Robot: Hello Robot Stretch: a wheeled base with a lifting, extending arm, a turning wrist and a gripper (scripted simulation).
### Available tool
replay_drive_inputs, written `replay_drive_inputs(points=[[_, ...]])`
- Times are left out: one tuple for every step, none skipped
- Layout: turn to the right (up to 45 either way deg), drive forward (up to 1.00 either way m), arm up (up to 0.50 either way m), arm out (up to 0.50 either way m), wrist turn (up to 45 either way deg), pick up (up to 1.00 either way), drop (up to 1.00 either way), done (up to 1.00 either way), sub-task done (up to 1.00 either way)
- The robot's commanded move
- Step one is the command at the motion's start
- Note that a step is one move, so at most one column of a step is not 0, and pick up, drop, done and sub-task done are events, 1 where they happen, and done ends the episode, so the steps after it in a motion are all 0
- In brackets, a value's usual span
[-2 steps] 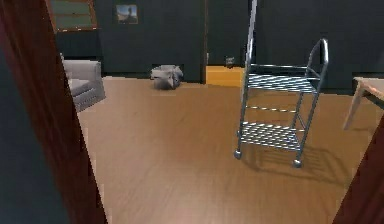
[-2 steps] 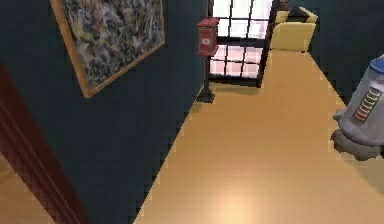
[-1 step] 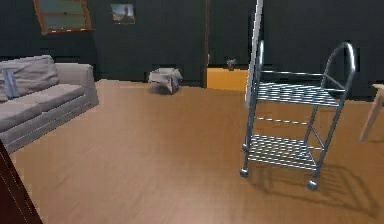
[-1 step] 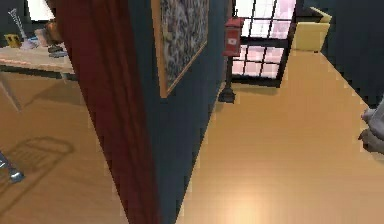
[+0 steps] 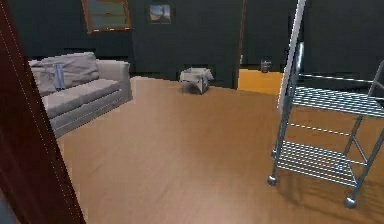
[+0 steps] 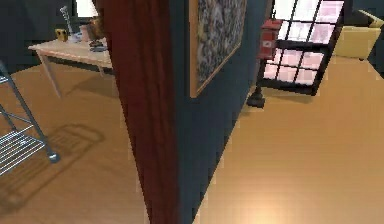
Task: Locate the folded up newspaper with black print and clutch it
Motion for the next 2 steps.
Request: replay_drive_inputs(points=[[0.0, 0.45, 0.0, 0.0, 0.0, 0.0, 0.0, 0.0, 0.0], [-18.0, 0.0, 0.0, 0.0, 0.0, 0.0, 0.0, 0.0, 0.0]])
